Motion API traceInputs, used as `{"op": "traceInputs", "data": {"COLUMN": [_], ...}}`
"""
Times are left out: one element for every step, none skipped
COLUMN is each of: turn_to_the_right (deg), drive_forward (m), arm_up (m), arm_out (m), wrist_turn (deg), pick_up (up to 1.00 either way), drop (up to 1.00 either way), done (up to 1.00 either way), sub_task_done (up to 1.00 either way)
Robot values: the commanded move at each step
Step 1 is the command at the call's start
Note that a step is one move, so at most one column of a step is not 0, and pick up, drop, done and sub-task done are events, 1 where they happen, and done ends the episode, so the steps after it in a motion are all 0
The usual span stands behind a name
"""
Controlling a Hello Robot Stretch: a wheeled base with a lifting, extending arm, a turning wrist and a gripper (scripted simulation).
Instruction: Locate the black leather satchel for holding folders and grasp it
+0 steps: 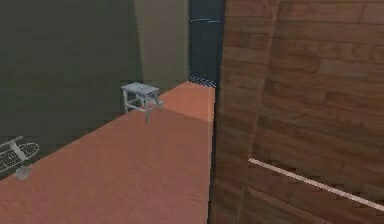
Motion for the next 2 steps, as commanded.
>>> {"op": "traceInputs", "data": {"turn_to_the_right": [-6.0, -3.0], "drive_forward": [0.00, 0.00], "arm_up": [0.00, 0.00], "arm_out": [0.00, 0.00], "wrist_turn": [0.0, 0.0], "pick_up": [0.00, 0.00], "drop": [0.00, 0.00], "done": [0.00, 0.00], "sub_task_done": [0.00, 0.00]}}
